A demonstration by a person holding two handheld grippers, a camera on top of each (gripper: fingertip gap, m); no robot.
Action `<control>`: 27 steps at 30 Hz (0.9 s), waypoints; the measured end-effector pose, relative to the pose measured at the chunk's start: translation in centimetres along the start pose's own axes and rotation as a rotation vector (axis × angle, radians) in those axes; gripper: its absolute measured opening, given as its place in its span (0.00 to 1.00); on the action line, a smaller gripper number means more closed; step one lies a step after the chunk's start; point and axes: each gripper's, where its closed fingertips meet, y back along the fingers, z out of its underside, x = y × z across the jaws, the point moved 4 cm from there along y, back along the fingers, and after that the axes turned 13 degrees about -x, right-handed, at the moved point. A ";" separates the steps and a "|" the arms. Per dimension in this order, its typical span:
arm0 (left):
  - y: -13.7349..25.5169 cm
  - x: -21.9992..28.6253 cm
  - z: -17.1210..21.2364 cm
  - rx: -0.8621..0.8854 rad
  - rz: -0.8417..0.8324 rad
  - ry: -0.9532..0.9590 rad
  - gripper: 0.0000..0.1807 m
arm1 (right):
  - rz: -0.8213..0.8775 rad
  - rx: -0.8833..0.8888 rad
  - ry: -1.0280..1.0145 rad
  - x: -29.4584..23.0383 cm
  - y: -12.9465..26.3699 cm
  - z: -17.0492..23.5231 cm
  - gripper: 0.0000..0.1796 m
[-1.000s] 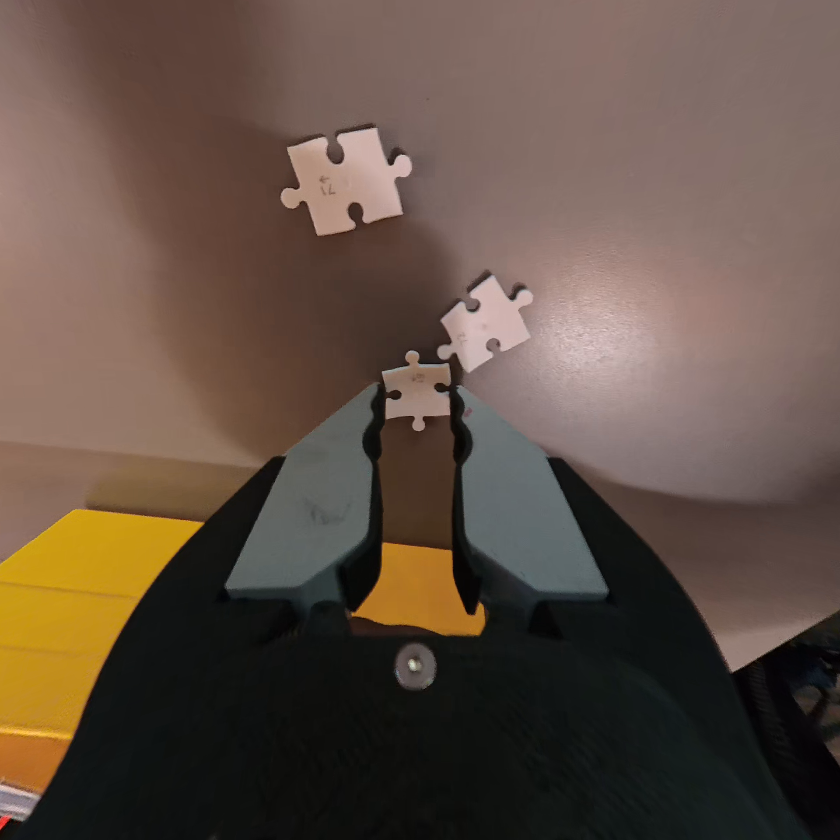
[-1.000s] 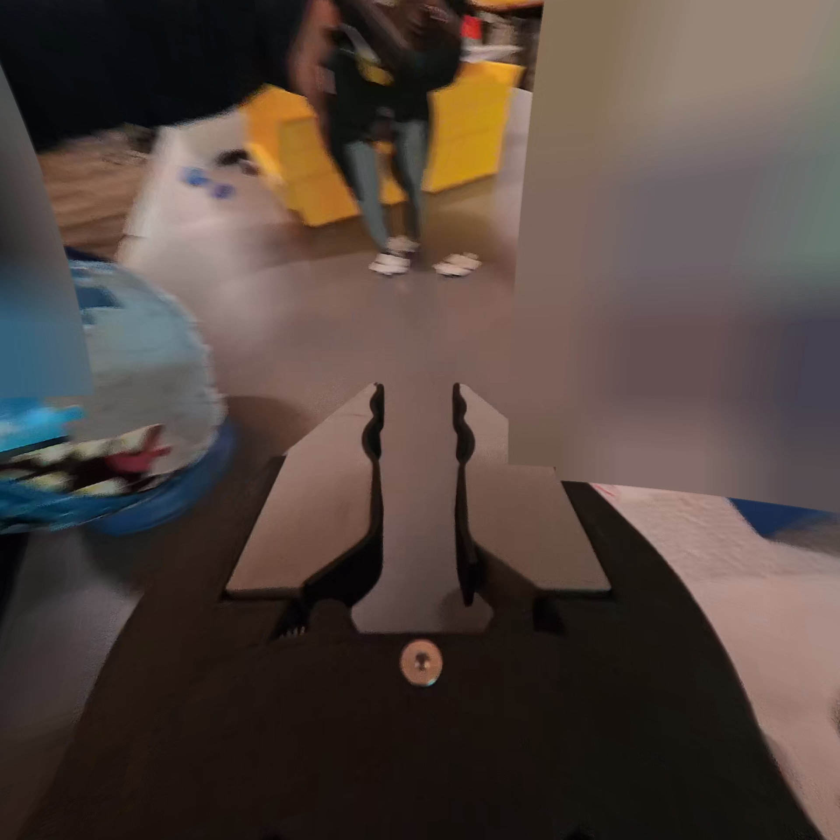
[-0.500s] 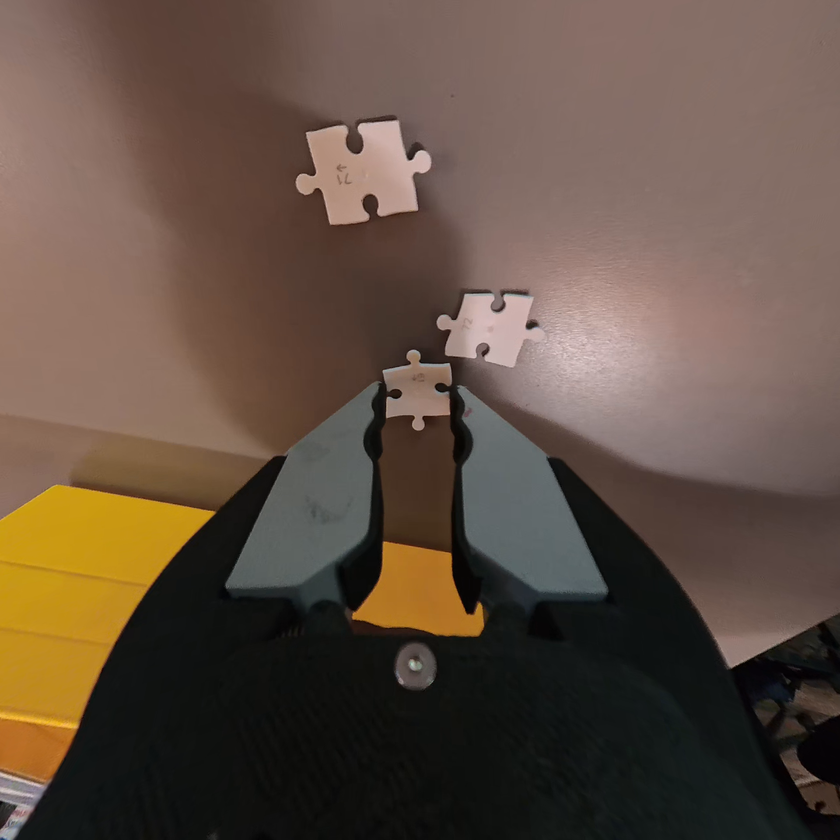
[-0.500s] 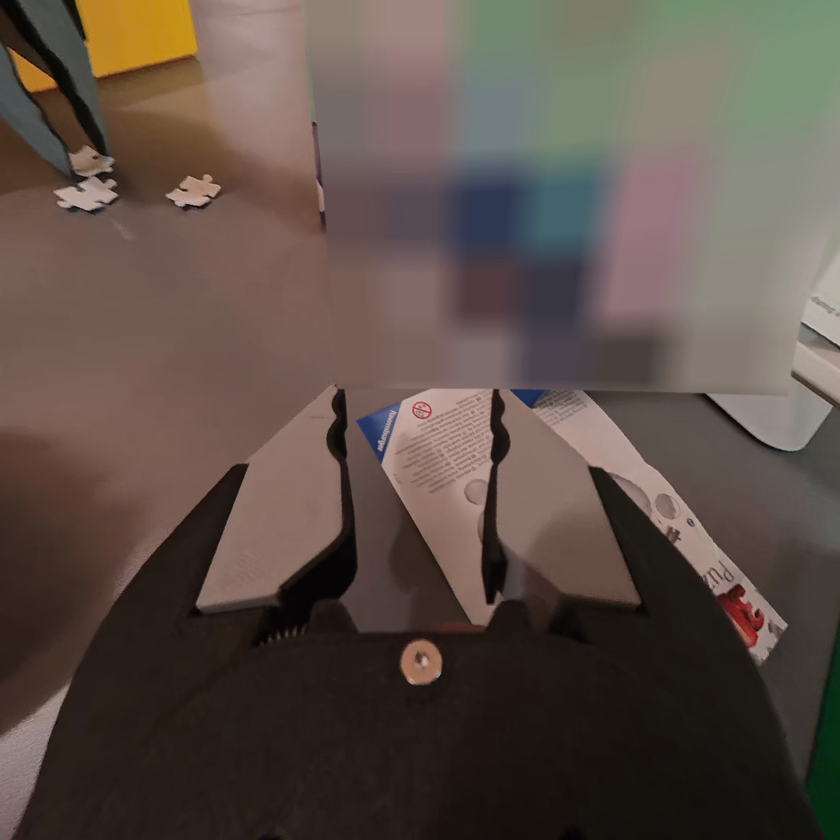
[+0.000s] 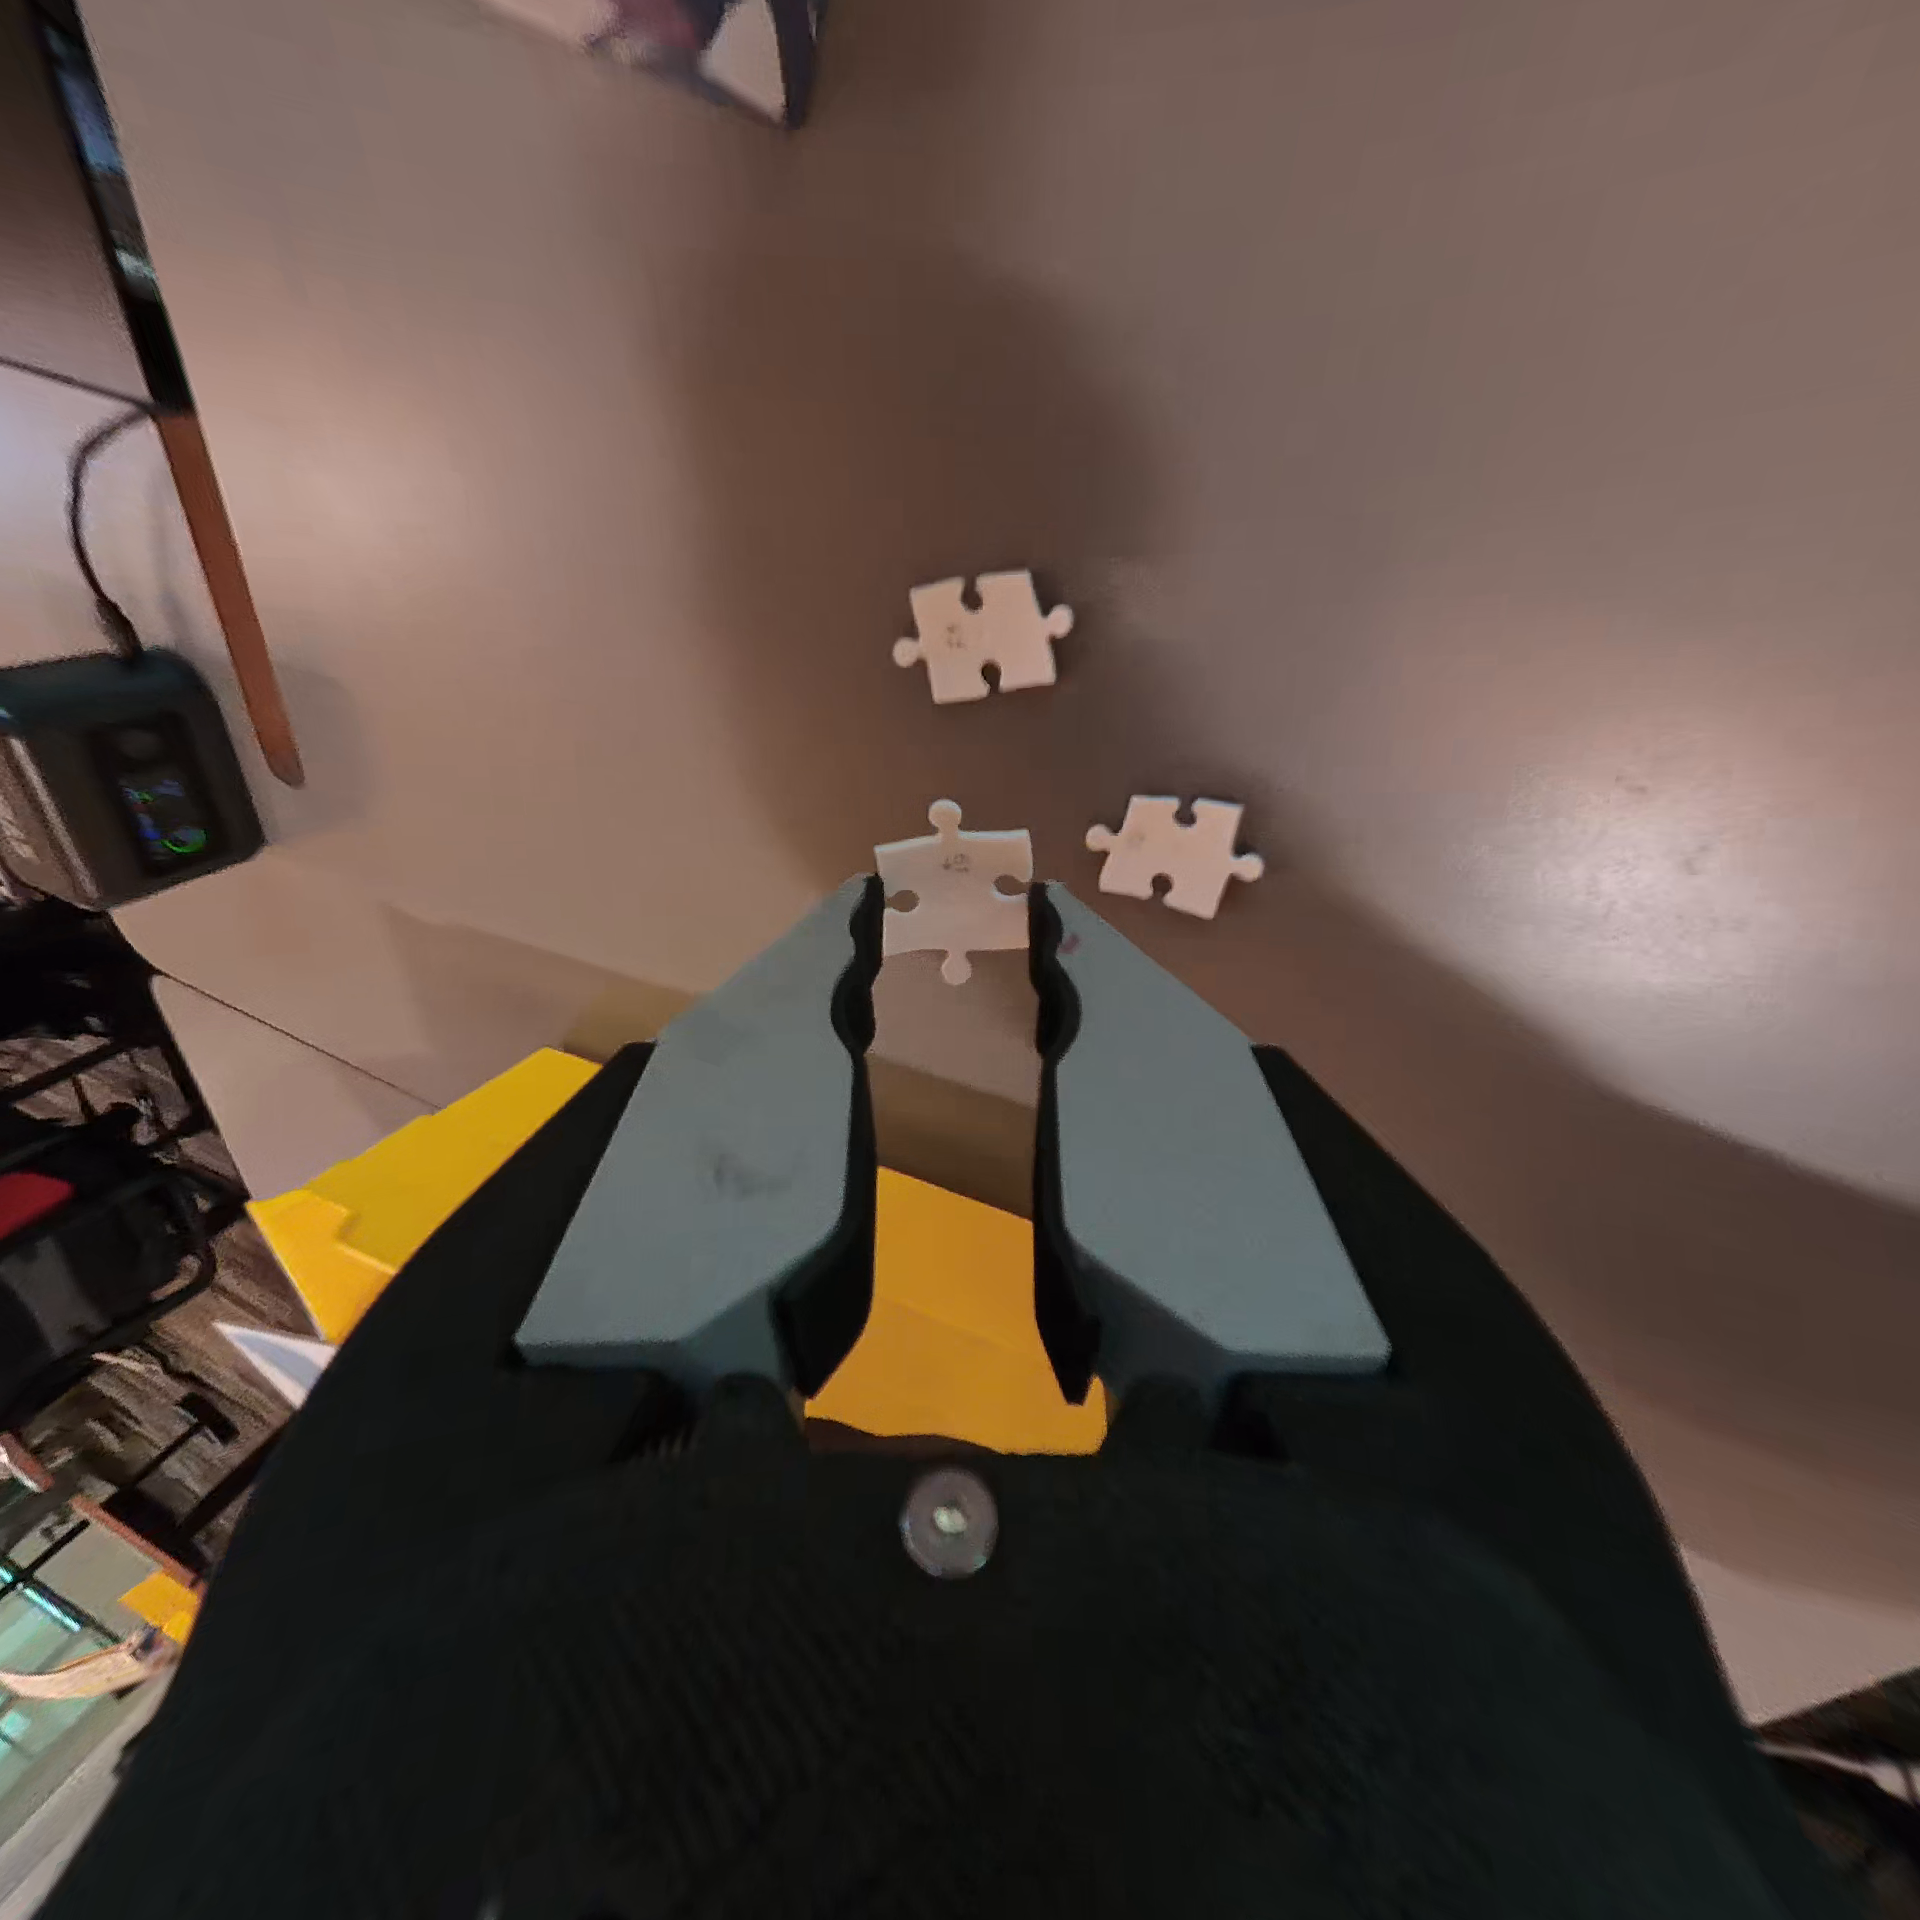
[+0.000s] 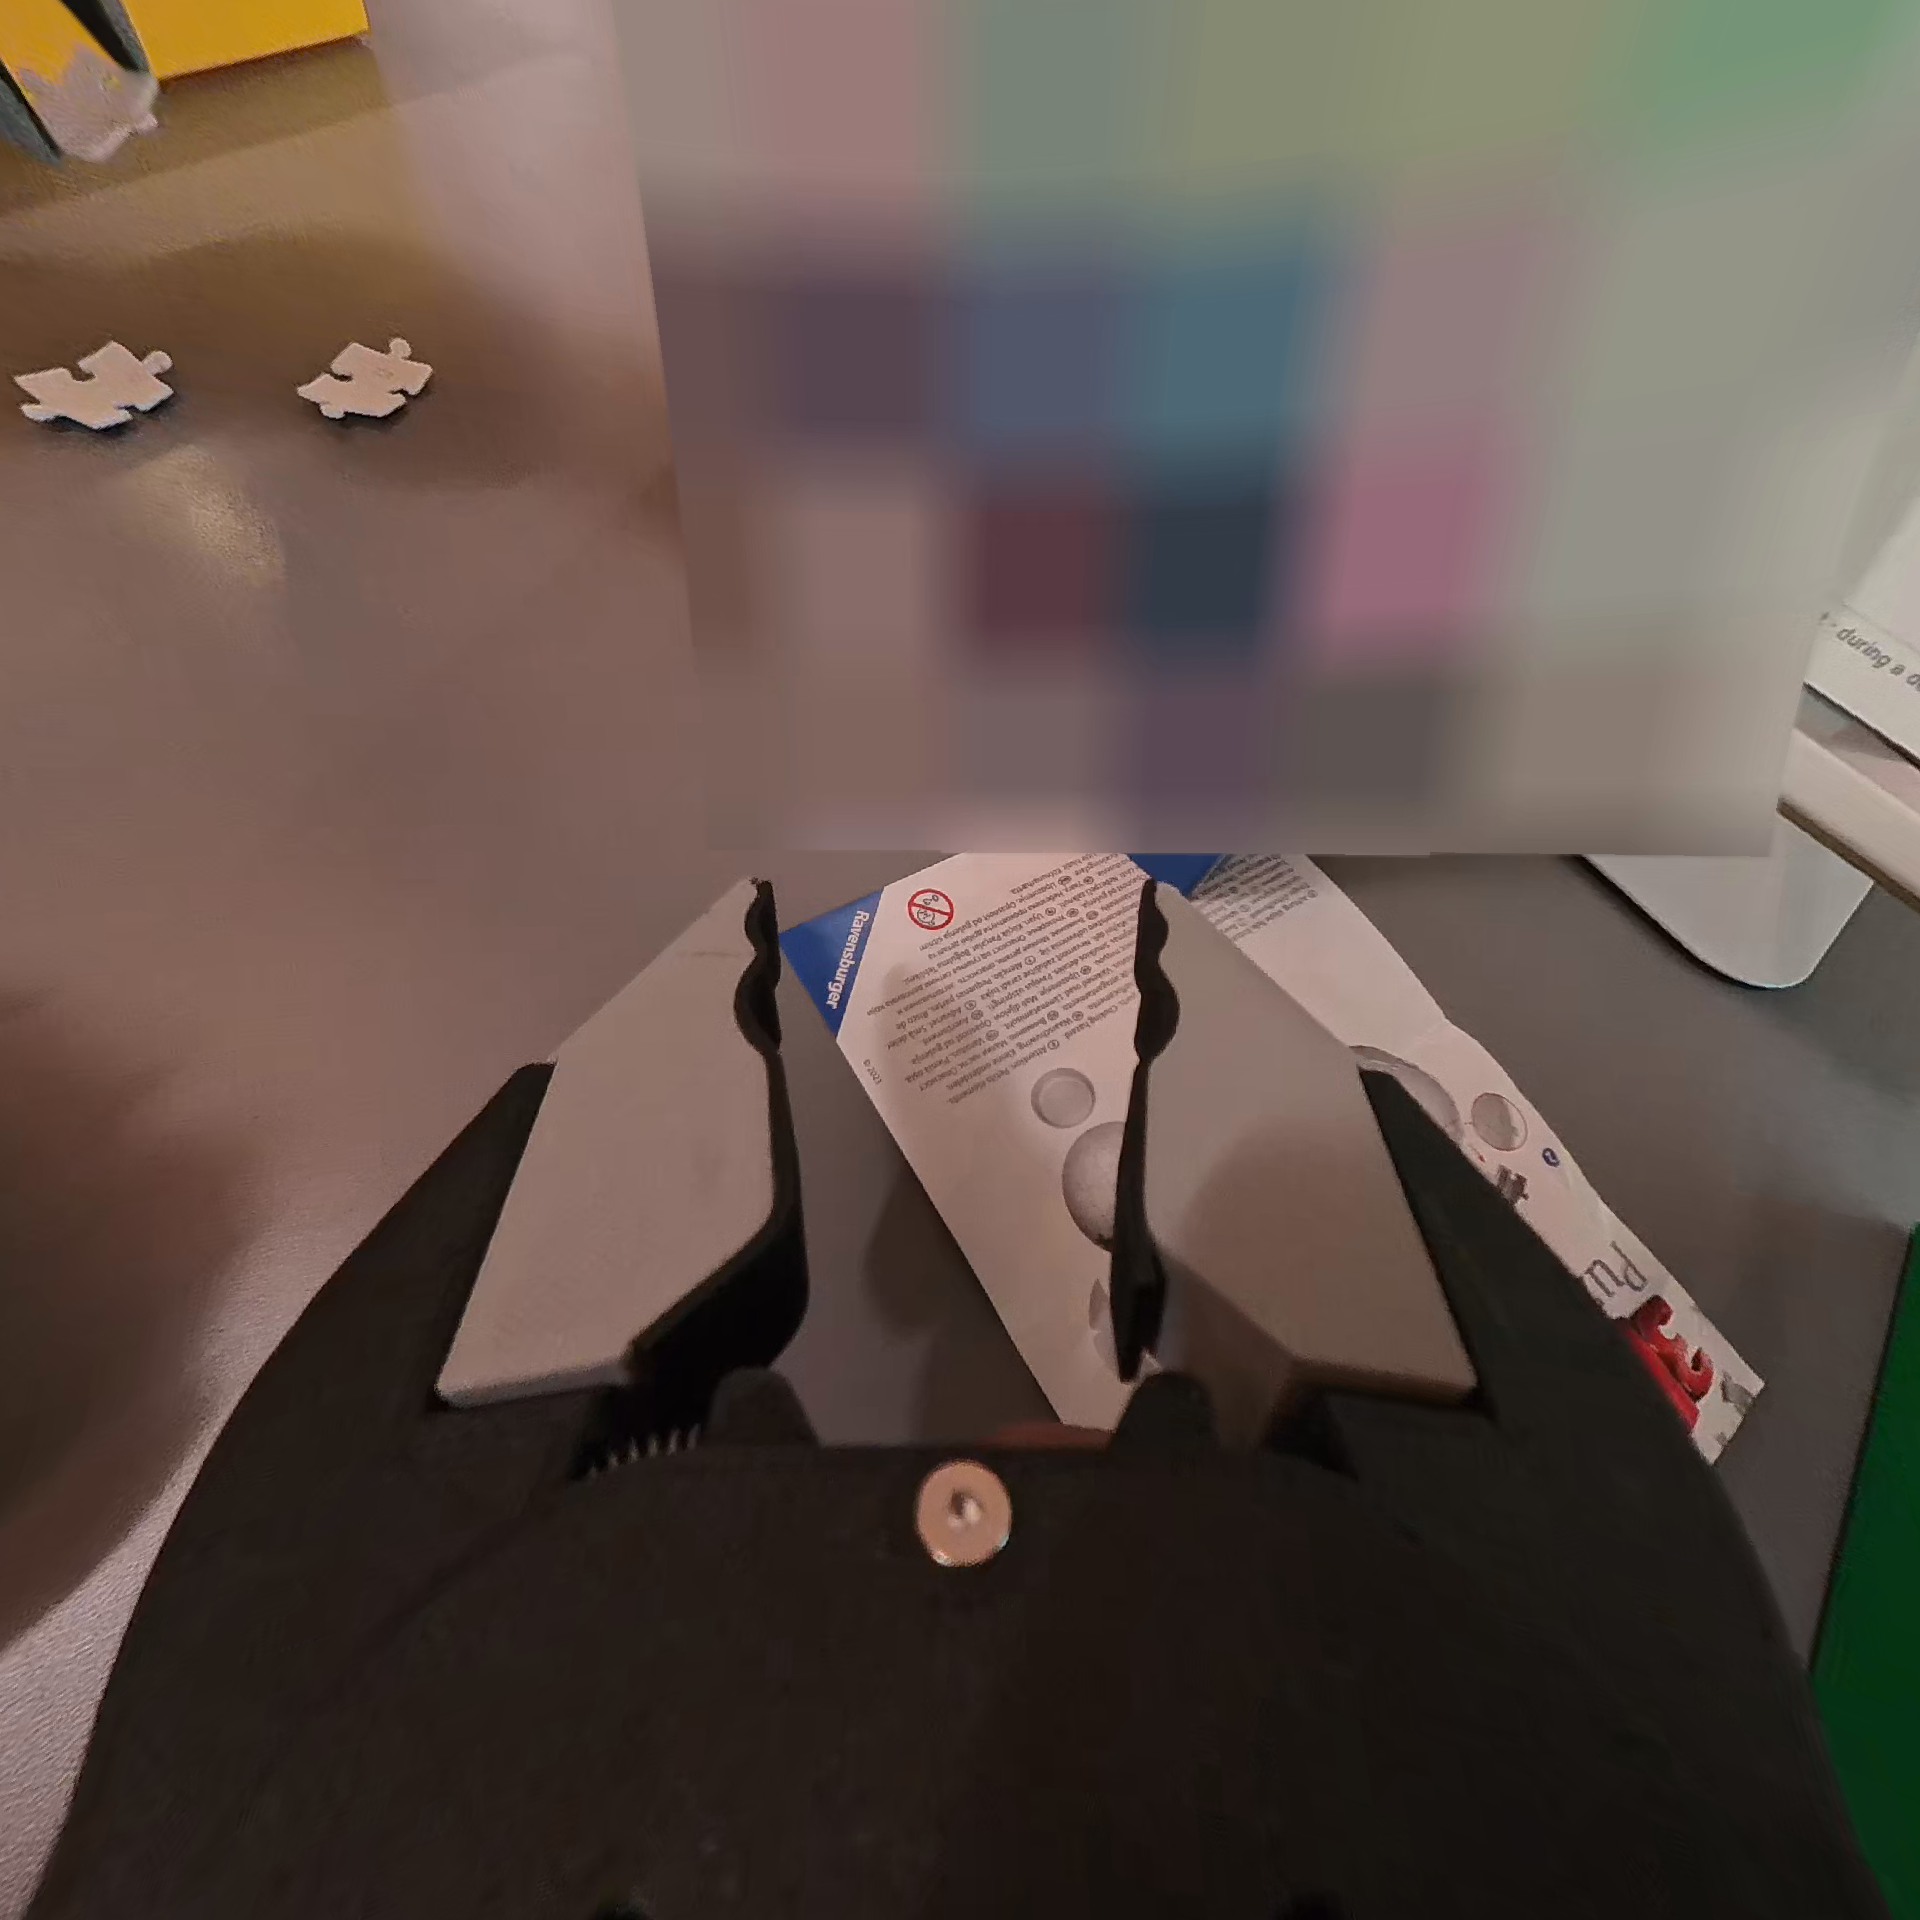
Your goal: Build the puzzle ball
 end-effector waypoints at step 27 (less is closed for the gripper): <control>7.0 7.7 -15.0 0.748 -0.515 -0.156 0.14 | -0.546 0.263 -0.142 -4.0 3.4 -3.2 0.28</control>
